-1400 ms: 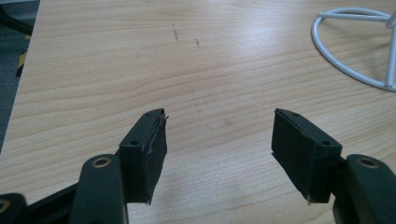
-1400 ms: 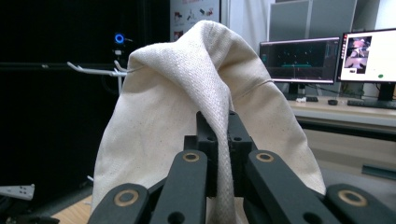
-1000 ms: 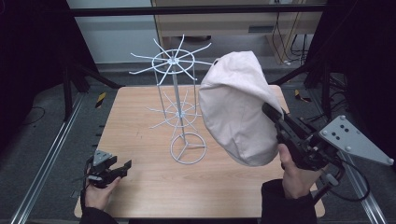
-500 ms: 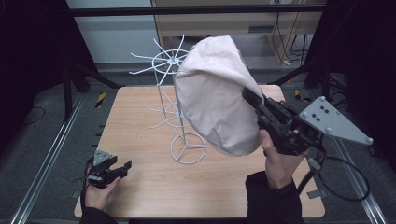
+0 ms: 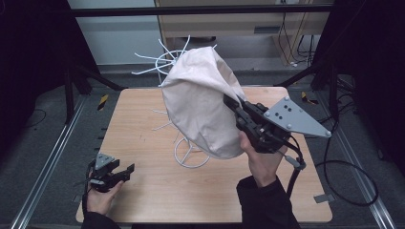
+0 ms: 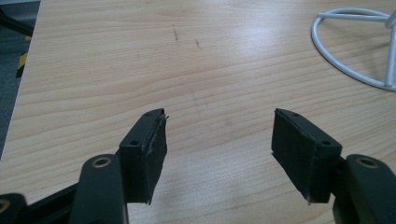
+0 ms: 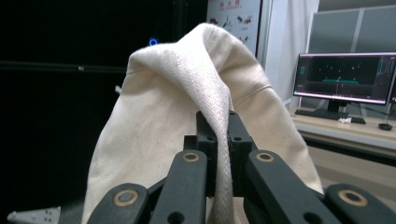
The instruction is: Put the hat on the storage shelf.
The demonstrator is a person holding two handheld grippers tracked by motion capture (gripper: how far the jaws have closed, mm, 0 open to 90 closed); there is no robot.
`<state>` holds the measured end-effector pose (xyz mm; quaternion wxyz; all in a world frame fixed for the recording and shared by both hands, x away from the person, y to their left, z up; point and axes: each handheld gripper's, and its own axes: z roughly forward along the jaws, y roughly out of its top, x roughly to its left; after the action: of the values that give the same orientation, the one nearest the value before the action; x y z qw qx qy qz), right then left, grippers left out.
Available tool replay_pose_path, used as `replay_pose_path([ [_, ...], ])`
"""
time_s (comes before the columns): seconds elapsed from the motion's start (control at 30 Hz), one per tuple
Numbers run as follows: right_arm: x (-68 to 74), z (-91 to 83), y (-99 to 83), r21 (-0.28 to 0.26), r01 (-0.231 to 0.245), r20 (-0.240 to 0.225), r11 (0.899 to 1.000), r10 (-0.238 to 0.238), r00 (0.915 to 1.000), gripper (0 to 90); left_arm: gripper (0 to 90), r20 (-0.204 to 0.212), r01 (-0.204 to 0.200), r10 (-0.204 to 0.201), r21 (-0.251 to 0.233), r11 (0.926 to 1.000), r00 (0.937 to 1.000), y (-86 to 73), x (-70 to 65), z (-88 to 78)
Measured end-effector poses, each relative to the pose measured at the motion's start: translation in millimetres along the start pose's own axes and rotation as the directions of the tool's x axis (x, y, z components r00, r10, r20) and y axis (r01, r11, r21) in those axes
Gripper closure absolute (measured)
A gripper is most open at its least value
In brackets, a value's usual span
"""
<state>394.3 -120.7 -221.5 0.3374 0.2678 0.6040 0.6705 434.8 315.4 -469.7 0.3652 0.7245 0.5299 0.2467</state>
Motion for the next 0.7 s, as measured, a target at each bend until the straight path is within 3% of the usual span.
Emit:
replay_pose_path([
  [0.17, -2.3, -0.9, -15.3, 0.018, -0.021, -0.017, 1.000, 0.021, 0.9996, 88.1, 35.3, -0.002, -0.001, 0.001, 0.002, 1.0000, 1.0000, 0.0, -0.2, 0.3],
  [0.47, 1.6, -0.1, -36.5, 0.069, -0.017, -0.052, 0.997, 0.020, 0.9984, 87.5, 35.3, -0.002, -0.003, 0.003, 0.002, 1.0000, 1.0000, 0.0, -0.2, 0.2],
  [0.7, 1.2, 3.7, -54.7, 0.140, -0.028, -0.058, 0.990, 0.037, 0.9976, 86.4, 35.3, -0.002, -0.002, 0.002, 0.003, 1.0000, 1.0000, -0.1, -0.4, 0.6],
])
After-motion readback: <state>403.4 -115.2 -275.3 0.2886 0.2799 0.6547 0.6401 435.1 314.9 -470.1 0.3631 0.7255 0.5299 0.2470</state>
